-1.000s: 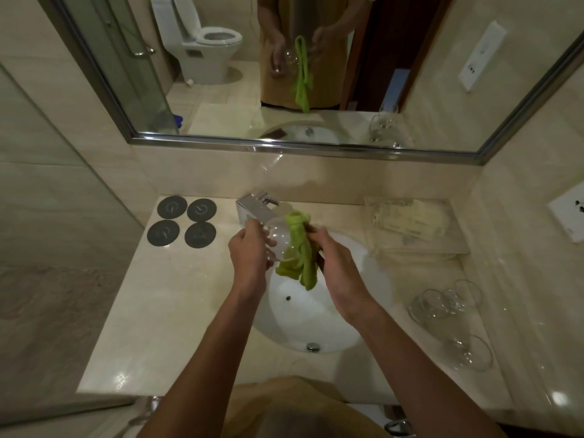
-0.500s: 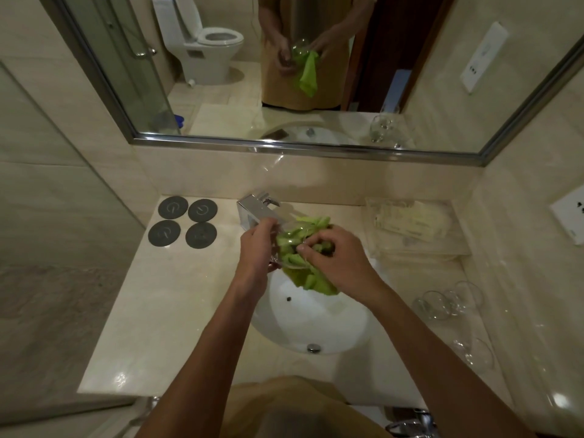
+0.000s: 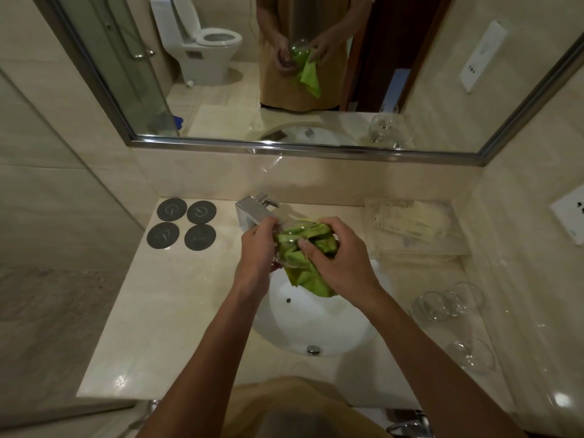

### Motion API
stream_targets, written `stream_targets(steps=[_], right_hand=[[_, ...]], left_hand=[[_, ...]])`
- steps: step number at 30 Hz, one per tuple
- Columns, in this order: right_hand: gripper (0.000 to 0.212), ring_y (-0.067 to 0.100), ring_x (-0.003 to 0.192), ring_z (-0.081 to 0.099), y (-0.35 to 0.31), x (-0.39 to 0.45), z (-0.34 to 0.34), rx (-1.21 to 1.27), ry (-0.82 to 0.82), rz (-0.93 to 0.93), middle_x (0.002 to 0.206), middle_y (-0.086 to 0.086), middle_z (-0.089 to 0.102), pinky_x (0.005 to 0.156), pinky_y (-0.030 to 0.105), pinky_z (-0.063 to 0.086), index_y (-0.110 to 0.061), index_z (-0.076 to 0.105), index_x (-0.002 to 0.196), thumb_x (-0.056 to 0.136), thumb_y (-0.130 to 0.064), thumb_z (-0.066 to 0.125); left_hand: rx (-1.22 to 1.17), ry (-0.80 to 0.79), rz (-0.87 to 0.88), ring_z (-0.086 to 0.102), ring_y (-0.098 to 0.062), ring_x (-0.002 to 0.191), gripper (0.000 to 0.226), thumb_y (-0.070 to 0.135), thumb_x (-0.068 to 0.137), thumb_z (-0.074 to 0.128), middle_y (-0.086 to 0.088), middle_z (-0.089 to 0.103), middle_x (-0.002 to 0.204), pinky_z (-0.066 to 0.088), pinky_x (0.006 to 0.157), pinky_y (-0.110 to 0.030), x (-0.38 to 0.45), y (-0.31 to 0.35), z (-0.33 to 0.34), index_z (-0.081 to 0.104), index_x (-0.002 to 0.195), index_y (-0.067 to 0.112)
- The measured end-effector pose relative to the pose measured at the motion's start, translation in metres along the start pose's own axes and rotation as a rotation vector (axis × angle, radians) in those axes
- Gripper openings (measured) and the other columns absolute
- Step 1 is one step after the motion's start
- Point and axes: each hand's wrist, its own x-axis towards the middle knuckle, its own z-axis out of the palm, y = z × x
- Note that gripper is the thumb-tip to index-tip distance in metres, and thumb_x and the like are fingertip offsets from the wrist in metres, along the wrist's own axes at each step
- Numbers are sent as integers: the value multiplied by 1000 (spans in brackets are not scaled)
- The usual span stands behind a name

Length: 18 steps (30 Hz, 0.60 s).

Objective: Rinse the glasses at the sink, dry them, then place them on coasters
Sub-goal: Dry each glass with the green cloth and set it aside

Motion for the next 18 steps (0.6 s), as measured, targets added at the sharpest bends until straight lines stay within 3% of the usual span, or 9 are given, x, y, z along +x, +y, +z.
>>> stream_targets(steps=[2,5,9,11,13,16,18], right_hand=[[26,9,85,66,-4,-1,-2,104,47,61,93,-7,67,75,31,57,-21,60,96,89,-44,70],[39,12,73,61,-6,-1,-3,380,30,228,76,-4,61,68,32,52,-12,60,79,94,-48,61],[41,14,67,57,-4,-1,-1,480,34,309,59,-7,53,65,27,49,-17,48,58,88,-24,75],[39,18,72,63,-5,1,0,475,47,365,64,-2,59,65,28,53,-15,47,62,82,-19,81],[36,22,84,69,-9,2,0,525,-3,487,85,2,66,68,31,57,-16,50,82,77,-20,85],[56,24,97,72,-13,4,-6,558,-263,710,111,6,71,80,39,60,-21,47,120,79,-33,83],[49,25,99,73,-15,4,-12,534,-465,727,110,8,75,84,41,60,-17,60,123,84,-43,74]], left_hand=[[-13,17,10,61,-16,61,25,29,95,50,-3,65,72,46,50,-21,0,1,0,66,83,15],[-18,77,67,56,-11,50,27,26,95,51,2,59,60,44,50,-21,-1,3,1,62,73,16],[32,89,174,51,-16,55,29,26,91,52,0,56,60,43,56,-31,1,1,1,60,64,17],[45,67,229,51,-18,61,27,29,85,53,-4,55,64,42,58,-34,-1,0,2,62,63,15],[18,27,310,49,-19,65,33,26,84,53,-10,53,69,42,59,-32,-4,0,3,60,72,-4],[29,-31,436,45,-20,66,37,19,87,54,-13,52,71,39,58,-30,-4,1,3,54,79,-17],[31,-61,480,48,-21,66,35,18,87,53,-15,54,71,41,60,-32,-4,3,2,56,78,-15]])
